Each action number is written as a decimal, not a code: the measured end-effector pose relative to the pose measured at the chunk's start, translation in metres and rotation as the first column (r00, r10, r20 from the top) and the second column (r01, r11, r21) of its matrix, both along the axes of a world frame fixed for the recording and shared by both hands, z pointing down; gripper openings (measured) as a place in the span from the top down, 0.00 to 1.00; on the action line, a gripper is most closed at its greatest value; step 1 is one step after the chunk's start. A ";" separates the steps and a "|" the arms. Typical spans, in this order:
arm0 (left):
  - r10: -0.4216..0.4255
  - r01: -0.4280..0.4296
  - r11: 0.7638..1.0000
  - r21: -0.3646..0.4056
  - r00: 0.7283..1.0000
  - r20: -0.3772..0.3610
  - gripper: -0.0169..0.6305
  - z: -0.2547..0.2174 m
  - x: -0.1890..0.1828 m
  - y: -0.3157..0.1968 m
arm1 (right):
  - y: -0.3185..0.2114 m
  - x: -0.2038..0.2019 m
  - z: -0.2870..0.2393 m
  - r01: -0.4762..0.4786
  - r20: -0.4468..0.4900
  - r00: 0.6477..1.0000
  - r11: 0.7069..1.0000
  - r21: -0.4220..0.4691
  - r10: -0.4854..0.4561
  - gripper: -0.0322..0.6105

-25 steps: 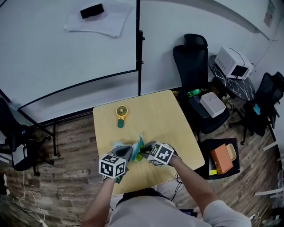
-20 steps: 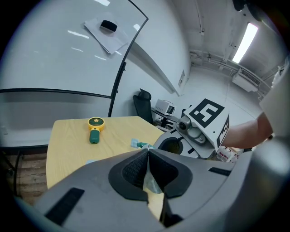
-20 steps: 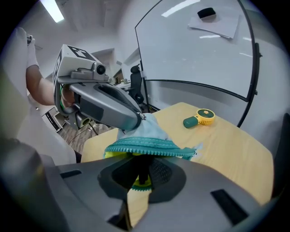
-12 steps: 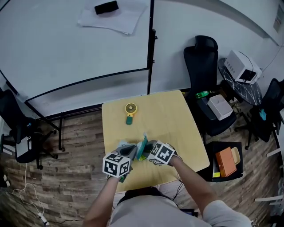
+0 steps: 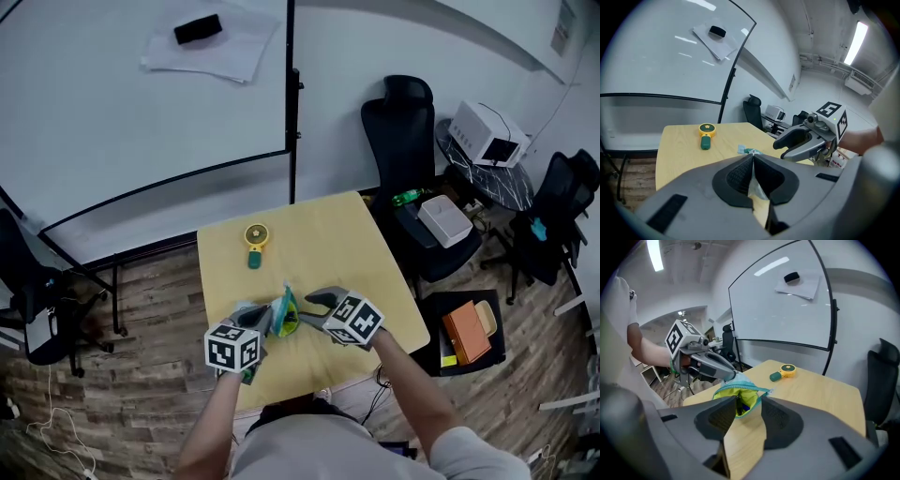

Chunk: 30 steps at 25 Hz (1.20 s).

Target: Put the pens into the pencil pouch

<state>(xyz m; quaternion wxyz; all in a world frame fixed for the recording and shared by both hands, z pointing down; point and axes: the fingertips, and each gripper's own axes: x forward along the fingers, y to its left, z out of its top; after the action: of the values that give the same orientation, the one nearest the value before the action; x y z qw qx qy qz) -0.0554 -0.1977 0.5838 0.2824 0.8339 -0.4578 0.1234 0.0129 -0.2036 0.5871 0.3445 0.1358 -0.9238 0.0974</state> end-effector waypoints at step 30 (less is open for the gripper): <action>0.013 -0.009 0.984 0.177 1.000 -0.021 0.81 -0.040 0.037 -0.028 | -0.032 0.083 -0.088 -0.524 0.332 0.824 0.839 0.144 0.458 0.73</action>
<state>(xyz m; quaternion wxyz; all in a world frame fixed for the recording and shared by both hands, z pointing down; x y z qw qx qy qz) -0.0183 -0.2253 0.5441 0.2118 0.8595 -0.4592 0.0746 0.0960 -0.2355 0.4987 0.1530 0.3938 -0.9014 0.0948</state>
